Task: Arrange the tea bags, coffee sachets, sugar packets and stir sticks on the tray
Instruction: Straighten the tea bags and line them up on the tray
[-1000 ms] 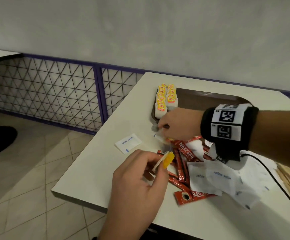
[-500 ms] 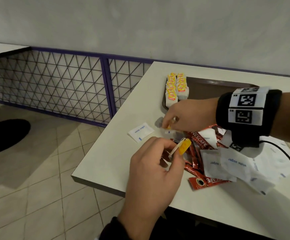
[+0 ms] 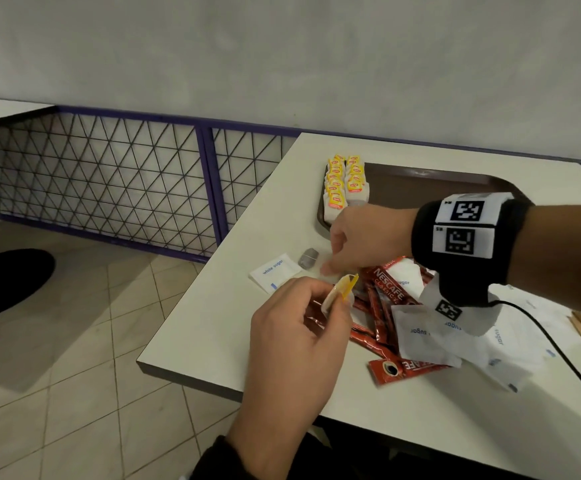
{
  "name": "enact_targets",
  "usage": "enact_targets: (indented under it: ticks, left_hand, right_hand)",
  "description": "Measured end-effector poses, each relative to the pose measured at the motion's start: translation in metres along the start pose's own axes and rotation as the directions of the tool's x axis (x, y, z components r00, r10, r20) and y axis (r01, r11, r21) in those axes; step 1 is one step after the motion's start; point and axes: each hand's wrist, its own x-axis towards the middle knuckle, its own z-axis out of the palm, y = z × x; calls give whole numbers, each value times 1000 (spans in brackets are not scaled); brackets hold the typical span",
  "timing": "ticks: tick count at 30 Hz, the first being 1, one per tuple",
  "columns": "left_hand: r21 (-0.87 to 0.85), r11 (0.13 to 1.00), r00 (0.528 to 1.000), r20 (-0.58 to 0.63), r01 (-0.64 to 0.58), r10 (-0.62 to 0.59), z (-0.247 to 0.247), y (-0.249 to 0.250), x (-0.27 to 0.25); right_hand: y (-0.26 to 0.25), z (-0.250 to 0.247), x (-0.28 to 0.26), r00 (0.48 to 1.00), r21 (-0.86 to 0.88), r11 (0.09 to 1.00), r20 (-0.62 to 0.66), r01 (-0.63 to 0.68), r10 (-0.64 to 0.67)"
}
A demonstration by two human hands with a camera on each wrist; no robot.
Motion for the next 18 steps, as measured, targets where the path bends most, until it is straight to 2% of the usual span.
enact_targets:
  ticks: [2, 7, 11, 16, 18]
  left_hand:
    - [-2, 1000, 999, 32, 16, -16, 0, -1, 1]
    - [-157, 974, 986, 65, 161, -152, -1, -1, 7]
    - [-246, 942, 973, 92, 228, -211, -5, 2, 10]
    - [-247, 944, 975, 23, 219, -221, -6, -1, 15]
    - [-254, 946, 977, -16, 204, -215, -8, -1, 15]
  right_hand:
    - [-3, 6, -1, 999, 24, 1000, 40, -9, 8]
    - [-8, 9, 0, 1000, 218, 976, -29, 8, -2]
    - [-8, 1, -9, 995, 458, 886, -95, 73, -33]
    - [-5, -14, -28, 983, 575, 802, -163, 161, -81]
    - [-4, -20, -38, 979, 570, 798, -163, 198, -126]
